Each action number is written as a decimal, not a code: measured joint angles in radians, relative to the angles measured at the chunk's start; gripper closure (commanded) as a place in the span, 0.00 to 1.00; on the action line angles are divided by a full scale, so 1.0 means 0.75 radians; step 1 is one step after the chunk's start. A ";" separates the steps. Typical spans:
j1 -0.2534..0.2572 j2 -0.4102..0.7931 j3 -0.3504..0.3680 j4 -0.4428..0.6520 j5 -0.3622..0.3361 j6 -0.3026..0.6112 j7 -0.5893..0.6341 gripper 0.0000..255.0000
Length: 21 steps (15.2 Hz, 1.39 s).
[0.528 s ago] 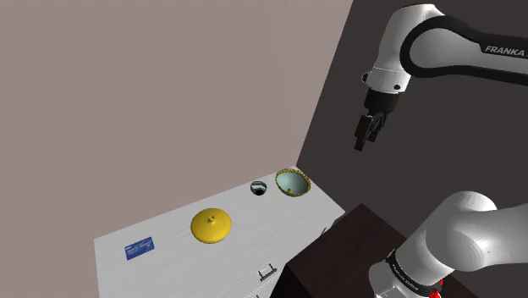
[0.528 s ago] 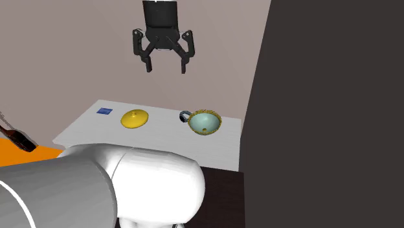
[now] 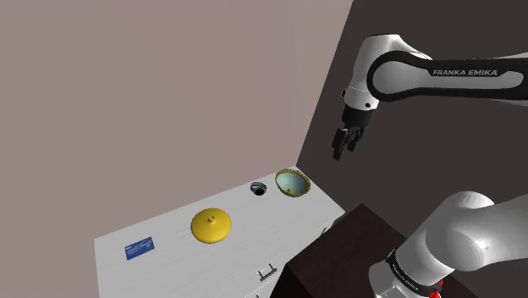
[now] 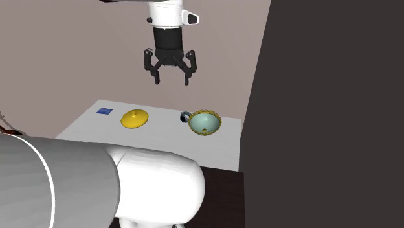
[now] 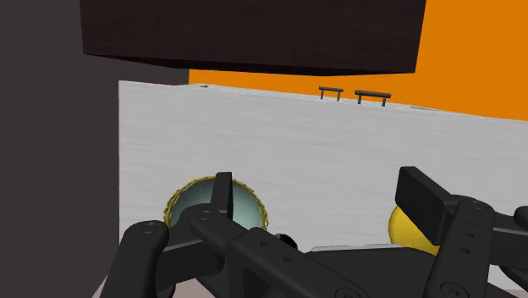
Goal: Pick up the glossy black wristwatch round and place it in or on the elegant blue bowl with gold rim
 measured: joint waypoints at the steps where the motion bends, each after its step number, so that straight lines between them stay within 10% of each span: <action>1: 0.002 0.043 0.010 -0.004 0.006 0.050 0.013 0.00; 21: -0.027 1.040 0.045 0.198 -0.066 0.923 0.176 0.00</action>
